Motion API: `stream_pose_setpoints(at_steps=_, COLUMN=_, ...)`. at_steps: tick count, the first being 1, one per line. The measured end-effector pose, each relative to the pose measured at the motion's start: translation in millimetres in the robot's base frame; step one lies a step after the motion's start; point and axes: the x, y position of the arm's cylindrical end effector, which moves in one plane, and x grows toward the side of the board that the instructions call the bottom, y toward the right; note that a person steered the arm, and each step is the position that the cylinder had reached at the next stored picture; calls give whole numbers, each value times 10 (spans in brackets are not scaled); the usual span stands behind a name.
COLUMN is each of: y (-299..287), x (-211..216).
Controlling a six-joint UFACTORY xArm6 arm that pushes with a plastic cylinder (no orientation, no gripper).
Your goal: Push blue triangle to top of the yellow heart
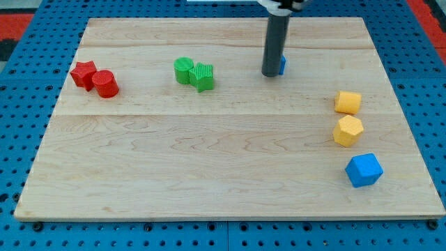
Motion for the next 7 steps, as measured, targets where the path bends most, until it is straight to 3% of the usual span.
stream_pose_setpoints(at_steps=1, y=-204, x=-324)
stream_pose_setpoints(at_steps=4, y=675, x=133)
stream_pose_setpoints(at_steps=7, y=1164, x=-59)
